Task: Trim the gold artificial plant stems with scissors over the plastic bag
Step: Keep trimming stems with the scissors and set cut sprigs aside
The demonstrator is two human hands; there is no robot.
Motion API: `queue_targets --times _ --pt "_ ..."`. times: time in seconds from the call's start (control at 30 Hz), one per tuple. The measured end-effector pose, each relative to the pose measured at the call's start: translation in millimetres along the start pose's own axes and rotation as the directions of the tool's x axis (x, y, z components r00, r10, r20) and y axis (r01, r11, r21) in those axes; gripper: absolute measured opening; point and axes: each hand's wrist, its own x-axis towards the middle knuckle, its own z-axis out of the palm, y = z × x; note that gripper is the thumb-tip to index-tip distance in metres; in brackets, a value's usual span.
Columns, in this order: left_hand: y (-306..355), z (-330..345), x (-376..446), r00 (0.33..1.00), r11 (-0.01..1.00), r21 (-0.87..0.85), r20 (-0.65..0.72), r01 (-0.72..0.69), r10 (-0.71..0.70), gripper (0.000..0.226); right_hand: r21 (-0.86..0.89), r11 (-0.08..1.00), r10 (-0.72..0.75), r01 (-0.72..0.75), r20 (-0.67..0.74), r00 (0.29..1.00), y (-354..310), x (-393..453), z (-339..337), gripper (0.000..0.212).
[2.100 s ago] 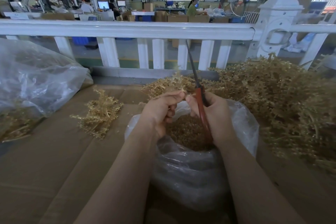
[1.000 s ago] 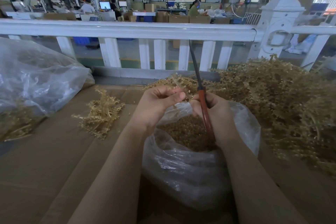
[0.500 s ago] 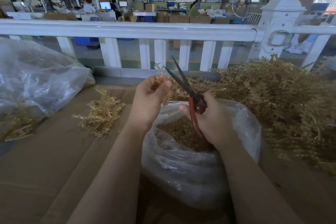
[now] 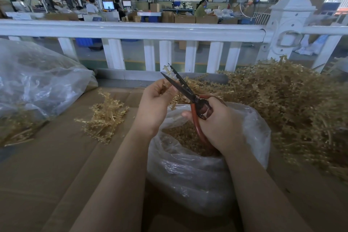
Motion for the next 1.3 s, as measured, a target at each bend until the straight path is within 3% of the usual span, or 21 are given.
queue_targets --times 0.27,0.6,0.73,0.97,1.3 --pt "2.1 0.8 -0.3 0.998 0.997 -0.071 -0.054 0.020 -0.024 0.014 0.003 1.000 0.012 -0.012 0.022 1.000 -0.4 -0.1 -0.6 0.065" --pt "-0.1 -2.9 -0.3 0.989 1.000 0.013 -0.146 -0.007 0.009 0.013 -0.012 1.000 0.000 0.000 0.033 0.999 -3.3 -1.0 -2.7 0.067" --pt "0.0 -2.0 -0.7 0.994 0.999 0.034 -0.110 -0.017 0.021 0.022 -0.065 0.998 -0.003 0.004 0.020 1.000 -1.7 -0.3 -3.1 0.060" --pt "-0.1 3.9 -3.5 0.999 1.000 0.026 -0.041 -0.008 0.009 0.015 -0.039 0.998 -0.045 0.045 -0.015 0.999 -3.0 0.0 -4.4 0.065" --pt "0.8 1.8 -3.3 1.000 0.999 -0.035 -0.007 0.018 -0.018 0.027 -0.104 0.992 -0.070 0.067 -0.018 0.997 -5.4 0.7 -6.9 0.073"
